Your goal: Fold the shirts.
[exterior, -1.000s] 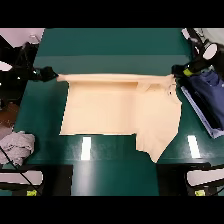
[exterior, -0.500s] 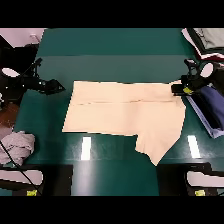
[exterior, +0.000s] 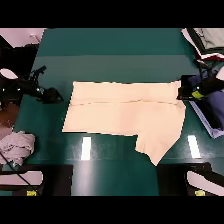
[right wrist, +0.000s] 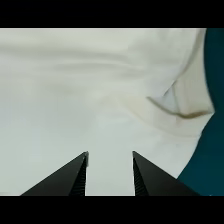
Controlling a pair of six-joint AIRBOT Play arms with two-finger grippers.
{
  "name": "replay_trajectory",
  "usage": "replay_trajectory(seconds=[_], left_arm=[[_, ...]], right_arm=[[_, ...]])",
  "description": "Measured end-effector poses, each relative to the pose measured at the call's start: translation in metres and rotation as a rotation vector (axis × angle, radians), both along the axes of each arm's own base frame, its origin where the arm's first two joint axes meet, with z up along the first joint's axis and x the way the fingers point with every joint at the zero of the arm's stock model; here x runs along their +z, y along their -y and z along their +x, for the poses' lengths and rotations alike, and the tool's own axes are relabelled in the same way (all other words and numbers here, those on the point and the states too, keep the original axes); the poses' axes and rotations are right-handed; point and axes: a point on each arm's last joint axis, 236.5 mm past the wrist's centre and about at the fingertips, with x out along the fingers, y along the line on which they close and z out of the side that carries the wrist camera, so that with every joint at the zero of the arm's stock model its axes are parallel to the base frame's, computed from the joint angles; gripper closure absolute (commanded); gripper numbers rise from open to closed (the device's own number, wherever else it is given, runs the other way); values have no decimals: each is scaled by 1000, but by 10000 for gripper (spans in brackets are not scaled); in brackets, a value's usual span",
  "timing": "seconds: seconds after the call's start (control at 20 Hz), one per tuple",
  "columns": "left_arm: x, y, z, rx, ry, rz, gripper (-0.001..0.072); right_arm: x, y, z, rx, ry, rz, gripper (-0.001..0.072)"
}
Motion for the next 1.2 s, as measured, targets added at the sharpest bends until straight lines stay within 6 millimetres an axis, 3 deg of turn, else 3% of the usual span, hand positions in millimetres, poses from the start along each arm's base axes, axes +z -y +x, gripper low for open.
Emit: replay_trajectory(seconds=[0.25, 0.45, 0.7, 0.75, 0.8, 0.85, 1.0, 1.05, 1.1, 1.2], left_arm=[[-27, 4, -77, -14, -116, 37, 278], [-47, 10, -110, 11, -179, 34, 278], [-51, 23, -114, 61, -181, -22, 281], [-51, 24, -113, 67, -179, -28, 360], [-53, 24, -112, 72, -175, -27, 590], [-54, 23, -111, 77, -170, -22, 673], [-52, 26, -111, 81, -171, -38, 686], [-51, 27, -110, 81, -168, -41, 687], [-49, 27, -109, 81, -164, -45, 686], [-45, 27, -104, 80, -150, -45, 687]], right_arm=[[8, -12, -38, -23, 17, 113, 374], [14, -17, -50, -25, 43, 136, 375], [22, -20, -57, -20, 64, 142, 375], [22, -21, -60, -18, 56, 143, 375], [21, -21, -63, -15, 47, 144, 375], [17, -22, -68, -13, 29, 146, 374], [-3, -25, -86, -14, -47, 161, 355], [-13, -25, -95, -21, -82, 167, 233], [-23, -24, -105, -32, -121, 173, 188], [-44, -21, -128, -66, -207, 191, 190]])
